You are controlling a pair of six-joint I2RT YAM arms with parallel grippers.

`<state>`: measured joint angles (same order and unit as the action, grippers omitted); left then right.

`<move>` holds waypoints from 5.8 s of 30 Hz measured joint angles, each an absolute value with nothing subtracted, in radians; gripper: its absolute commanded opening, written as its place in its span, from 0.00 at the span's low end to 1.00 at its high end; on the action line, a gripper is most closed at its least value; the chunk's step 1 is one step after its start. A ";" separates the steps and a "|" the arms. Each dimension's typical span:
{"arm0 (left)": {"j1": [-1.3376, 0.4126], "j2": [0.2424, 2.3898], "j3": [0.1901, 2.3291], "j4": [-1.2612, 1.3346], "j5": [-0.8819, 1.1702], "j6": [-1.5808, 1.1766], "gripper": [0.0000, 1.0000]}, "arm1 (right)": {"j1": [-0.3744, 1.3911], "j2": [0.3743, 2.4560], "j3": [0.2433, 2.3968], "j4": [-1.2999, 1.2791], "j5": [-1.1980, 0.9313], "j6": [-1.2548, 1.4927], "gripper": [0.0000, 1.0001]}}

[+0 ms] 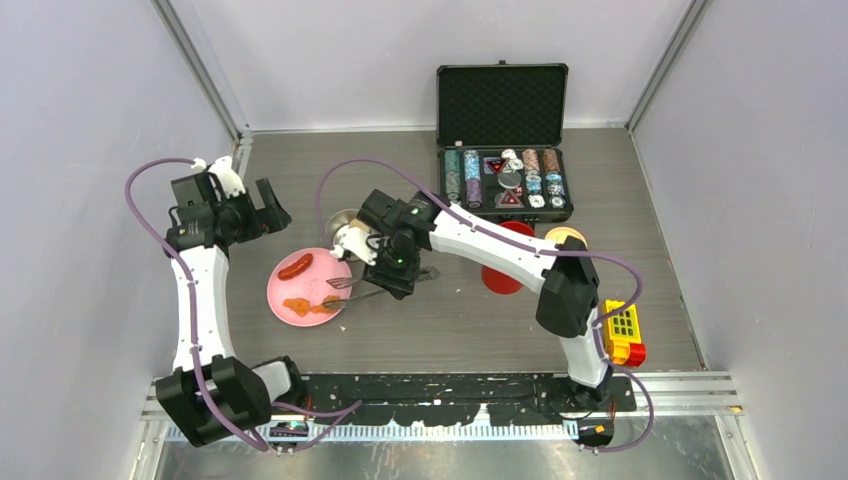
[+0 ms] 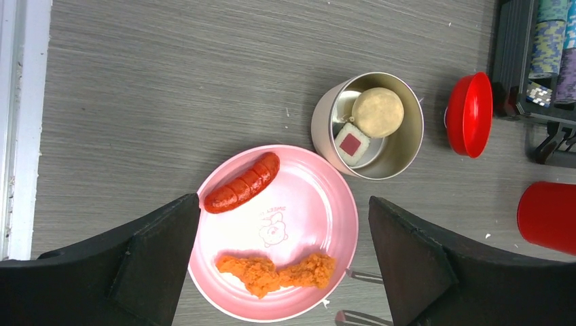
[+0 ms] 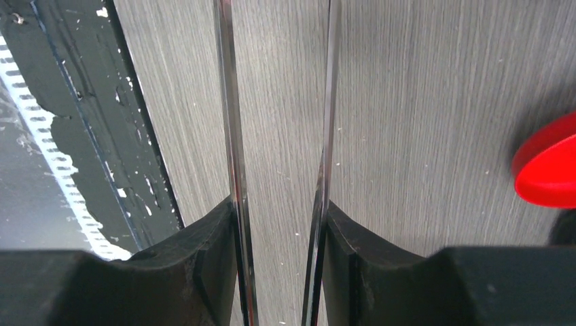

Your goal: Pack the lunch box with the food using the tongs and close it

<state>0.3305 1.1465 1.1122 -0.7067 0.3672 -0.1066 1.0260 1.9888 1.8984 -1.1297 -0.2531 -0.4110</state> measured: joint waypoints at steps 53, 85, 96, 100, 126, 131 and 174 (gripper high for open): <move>0.332 1.098 1.110 -0.691 0.420 -0.155 0.97 | 0.796 1.624 1.720 -1.090 -0.352 -0.303 0.08; 0.332 1.150 1.110 -0.647 0.543 -0.233 0.97 | 0.258 0.856 1.209 -1.359 -0.161 -0.399 0.25; 0.332 1.146 1.110 -0.643 0.544 -0.234 0.97 | 0.253 0.860 1.199 -1.348 -0.123 -0.398 0.66; 0.332 1.146 1.110 -0.643 0.543 -0.234 0.97 | 0.253 0.880 1.216 -1.348 -0.126 -0.398 0.66; 0.344 1.146 1.110 -0.644 0.529 -0.237 0.98 | 0.775 1.563 1.616 -1.010 -0.213 -0.347 0.55; 0.382 1.150 1.110 -0.644 0.523 -0.257 0.98 | 0.867 1.718 1.691 -0.957 -0.223 -0.340 0.54; 0.421 1.174 1.108 -0.637 0.538 -0.290 0.97 | 1.056 2.250 1.964 -0.872 -0.448 -0.208 0.50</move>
<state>0.4213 1.1740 1.1080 -0.6373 0.5385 -0.2897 1.0561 2.2498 1.9640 -0.8719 -0.4480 -0.2077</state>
